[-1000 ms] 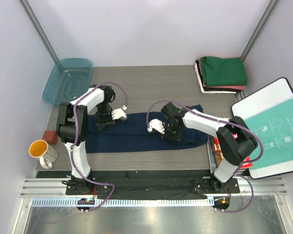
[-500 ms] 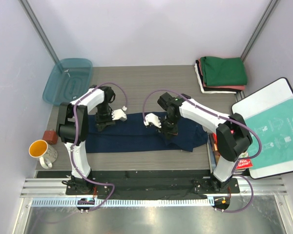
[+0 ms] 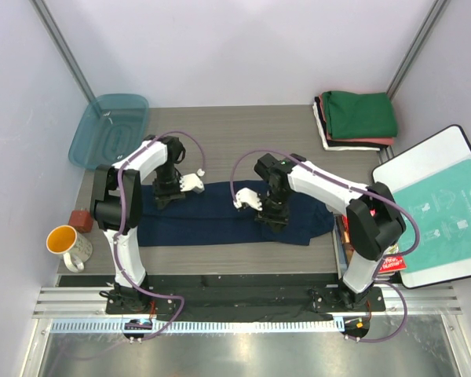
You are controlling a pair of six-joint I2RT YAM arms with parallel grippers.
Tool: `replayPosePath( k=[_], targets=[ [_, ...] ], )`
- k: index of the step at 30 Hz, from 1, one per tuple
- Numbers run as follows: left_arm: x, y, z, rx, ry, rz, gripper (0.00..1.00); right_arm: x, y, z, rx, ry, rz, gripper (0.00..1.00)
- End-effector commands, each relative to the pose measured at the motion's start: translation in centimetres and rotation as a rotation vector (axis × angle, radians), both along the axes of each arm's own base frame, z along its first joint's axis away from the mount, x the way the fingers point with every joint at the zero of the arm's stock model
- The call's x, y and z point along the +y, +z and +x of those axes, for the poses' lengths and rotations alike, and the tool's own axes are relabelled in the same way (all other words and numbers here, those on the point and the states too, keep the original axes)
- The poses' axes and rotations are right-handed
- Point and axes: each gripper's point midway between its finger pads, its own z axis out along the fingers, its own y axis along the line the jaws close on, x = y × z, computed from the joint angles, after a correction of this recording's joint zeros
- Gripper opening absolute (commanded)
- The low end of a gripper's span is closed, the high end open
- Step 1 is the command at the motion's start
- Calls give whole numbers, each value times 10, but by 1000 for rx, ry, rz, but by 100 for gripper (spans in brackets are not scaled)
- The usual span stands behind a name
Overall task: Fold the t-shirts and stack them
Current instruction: Fold the tshirt
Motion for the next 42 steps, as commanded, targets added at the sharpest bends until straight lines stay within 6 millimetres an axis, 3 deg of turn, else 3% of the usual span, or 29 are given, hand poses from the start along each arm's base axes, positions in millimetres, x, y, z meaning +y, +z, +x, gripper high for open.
replayPosePath(
  k=[1,4,6,13,18,23,27,31,34,42],
  targets=[
    [1,12,6,-29,-9,-7,43,-18,18,17,-123,-78,8,41],
    [0,13,9,-38,-10,-9,43,-40,7,12,-165,-108,-9,41],
    [-1,13,11,-40,-10,-9,43,-41,6,19,-236,-126,9,41],
    [2,17,13,-43,-13,7,43,-67,-10,6,-280,-130,-29,41],
    [4,20,16,-51,-16,21,43,-78,-7,9,-299,-170,-19,41],
    [3,19,20,-44,-6,23,43,-85,-19,0,-284,-172,-37,41],
    [2,22,23,-51,-6,23,43,-73,-4,4,-303,-174,35,41],
    [4,21,22,-47,-4,30,43,-39,27,26,-341,-213,152,41],
    [2,19,23,-47,-1,24,43,-16,38,36,-367,-216,206,43],
    [5,15,27,-60,-7,43,43,38,22,25,-377,-133,241,45]
  ],
)
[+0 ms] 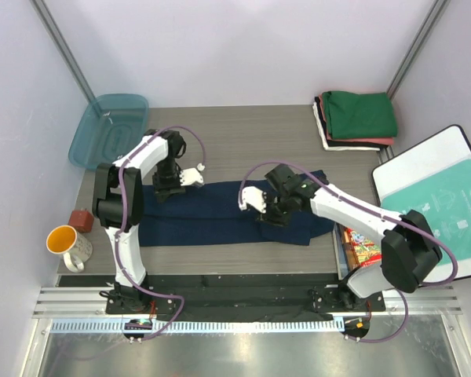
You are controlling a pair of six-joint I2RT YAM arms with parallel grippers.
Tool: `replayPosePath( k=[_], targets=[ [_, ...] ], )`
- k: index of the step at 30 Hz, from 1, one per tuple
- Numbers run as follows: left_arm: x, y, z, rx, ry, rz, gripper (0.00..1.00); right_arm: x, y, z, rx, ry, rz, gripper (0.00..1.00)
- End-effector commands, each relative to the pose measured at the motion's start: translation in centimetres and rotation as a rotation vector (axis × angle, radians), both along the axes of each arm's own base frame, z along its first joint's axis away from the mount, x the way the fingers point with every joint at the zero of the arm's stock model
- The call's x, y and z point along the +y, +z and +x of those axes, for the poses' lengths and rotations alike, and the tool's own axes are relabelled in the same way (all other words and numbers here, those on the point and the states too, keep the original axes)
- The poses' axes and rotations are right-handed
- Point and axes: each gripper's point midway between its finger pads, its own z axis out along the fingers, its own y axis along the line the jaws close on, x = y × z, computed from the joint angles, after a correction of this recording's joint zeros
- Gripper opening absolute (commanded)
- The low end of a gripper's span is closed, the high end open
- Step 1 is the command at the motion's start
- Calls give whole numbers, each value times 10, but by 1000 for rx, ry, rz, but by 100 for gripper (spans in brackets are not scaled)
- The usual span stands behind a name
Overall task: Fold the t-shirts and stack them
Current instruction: Fold the tshirt
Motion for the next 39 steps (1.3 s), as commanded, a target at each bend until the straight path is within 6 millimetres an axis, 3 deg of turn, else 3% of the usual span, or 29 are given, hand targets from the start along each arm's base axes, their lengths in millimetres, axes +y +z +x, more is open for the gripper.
replayPosePath(
  k=[1,7,12,19,26,29,30,33,39],
  targets=[
    [1,5,8,-29,-4,10,43,35,-1,0,-22,4,53,46],
    [3,4,4,-40,-7,5,43,52,-3,7,-1,-42,72,47],
    [3,0,1,-51,-11,-2,43,58,-9,2,5,-30,63,48],
    [3,-5,-2,-52,-12,-6,42,46,-34,-6,14,-21,0,48],
    [6,-7,2,-54,-15,-8,42,30,-41,-4,-21,-32,-61,45],
    [7,-8,4,-55,-16,-8,42,24,-43,-7,-22,-27,-82,32],
    [7,-8,5,-56,-15,-10,42,23,-44,-7,-23,-24,-88,19],
    [6,-8,7,-56,-16,-12,42,23,-42,-7,-25,-10,-93,1],
    [6,-10,8,-48,-16,-10,42,31,-24,-5,-10,35,-68,1]
  ],
)
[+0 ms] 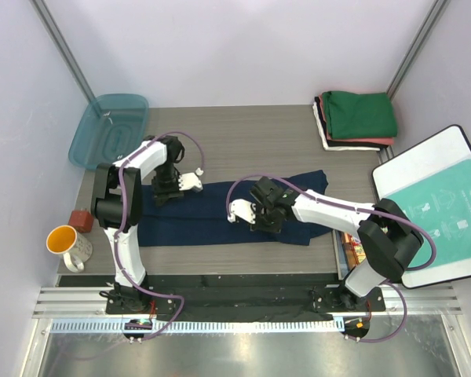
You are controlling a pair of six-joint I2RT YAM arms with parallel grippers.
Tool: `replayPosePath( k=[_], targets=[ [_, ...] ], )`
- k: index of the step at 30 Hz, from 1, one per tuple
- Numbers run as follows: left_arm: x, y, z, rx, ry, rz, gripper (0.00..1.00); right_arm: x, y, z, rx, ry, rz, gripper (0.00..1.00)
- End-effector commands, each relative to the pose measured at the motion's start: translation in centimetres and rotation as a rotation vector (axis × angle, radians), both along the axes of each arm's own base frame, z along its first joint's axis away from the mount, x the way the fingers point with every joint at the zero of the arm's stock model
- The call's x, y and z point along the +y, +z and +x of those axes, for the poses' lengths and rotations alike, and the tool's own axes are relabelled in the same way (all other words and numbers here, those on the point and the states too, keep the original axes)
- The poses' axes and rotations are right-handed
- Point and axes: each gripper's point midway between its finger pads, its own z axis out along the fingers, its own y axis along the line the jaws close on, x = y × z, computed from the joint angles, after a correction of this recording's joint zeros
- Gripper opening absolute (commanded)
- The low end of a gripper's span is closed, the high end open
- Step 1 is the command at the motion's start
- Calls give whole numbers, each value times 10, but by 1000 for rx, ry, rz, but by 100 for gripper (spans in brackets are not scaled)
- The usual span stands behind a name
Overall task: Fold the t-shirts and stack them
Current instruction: Fold the tshirt
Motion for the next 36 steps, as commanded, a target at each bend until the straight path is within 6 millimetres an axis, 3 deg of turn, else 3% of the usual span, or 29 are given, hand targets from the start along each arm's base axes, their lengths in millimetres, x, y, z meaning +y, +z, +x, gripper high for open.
replayPosePath(
  k=[1,10,15,17,22,25,29,36],
  targets=[
    [-1,9,10,-34,-6,-11,42,10,25,7,-20,42,41,1],
    [-2,14,16,-41,-3,-12,42,-24,6,5,-22,41,-46,1],
    [-1,16,16,-38,-2,-7,42,-4,31,9,-24,63,40,6],
    [-1,17,17,-39,-5,-6,42,4,41,14,-30,73,56,16],
    [-3,19,18,-40,5,-13,42,-6,37,24,-108,129,-19,25],
    [-3,20,17,-43,8,-15,42,3,55,24,-128,158,32,25],
    [-1,17,14,-34,1,-3,42,18,69,1,-53,256,77,30],
    [-3,16,20,-34,-3,-11,42,13,58,-24,27,455,-1,45]
  ],
)
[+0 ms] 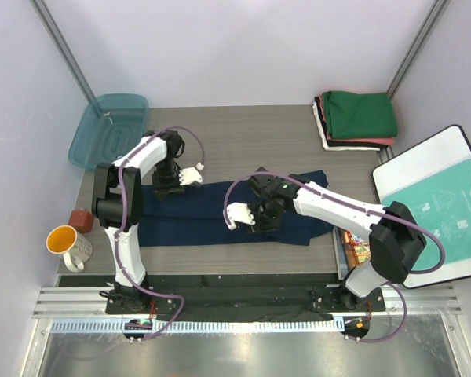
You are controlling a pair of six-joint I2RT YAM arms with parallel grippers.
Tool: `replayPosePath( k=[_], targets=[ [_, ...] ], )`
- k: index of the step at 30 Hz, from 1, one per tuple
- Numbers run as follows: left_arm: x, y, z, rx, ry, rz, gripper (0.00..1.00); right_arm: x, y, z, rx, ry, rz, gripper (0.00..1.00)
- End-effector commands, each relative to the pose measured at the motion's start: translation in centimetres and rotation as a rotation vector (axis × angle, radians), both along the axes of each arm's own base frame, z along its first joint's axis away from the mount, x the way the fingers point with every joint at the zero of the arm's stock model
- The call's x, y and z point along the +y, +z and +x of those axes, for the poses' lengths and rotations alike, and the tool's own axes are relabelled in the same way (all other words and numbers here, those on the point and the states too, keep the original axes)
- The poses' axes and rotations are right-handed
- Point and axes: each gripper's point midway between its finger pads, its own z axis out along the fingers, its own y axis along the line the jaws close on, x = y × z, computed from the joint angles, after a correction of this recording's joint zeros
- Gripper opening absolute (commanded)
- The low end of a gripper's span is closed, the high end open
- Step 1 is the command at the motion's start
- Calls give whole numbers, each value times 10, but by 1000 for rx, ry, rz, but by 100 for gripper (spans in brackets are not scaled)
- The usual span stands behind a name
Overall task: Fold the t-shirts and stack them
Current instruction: Fold the tshirt
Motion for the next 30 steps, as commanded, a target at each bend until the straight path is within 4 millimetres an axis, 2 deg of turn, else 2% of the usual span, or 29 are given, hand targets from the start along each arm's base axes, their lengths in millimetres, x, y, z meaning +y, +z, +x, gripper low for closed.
replayPosePath(
  k=[1,2,8,17,24,30],
  targets=[
    [-1,4,7,-1,-4,-4,42,0,12,-18,50,160,-29,46],
    [-1,3,7,-1,-2,-3,42,-2,5,-19,71,183,-62,46],
    [1,2,6,-5,-12,2,42,-16,-11,-33,146,238,-154,50],
    [1,-2,5,-5,-15,5,42,-13,-26,-48,188,259,-181,51],
    [0,-7,4,7,-7,-2,42,-1,-35,-41,149,265,-166,51],
    [0,-9,2,8,-7,-1,42,2,-52,-30,120,245,-189,50]
  ],
)
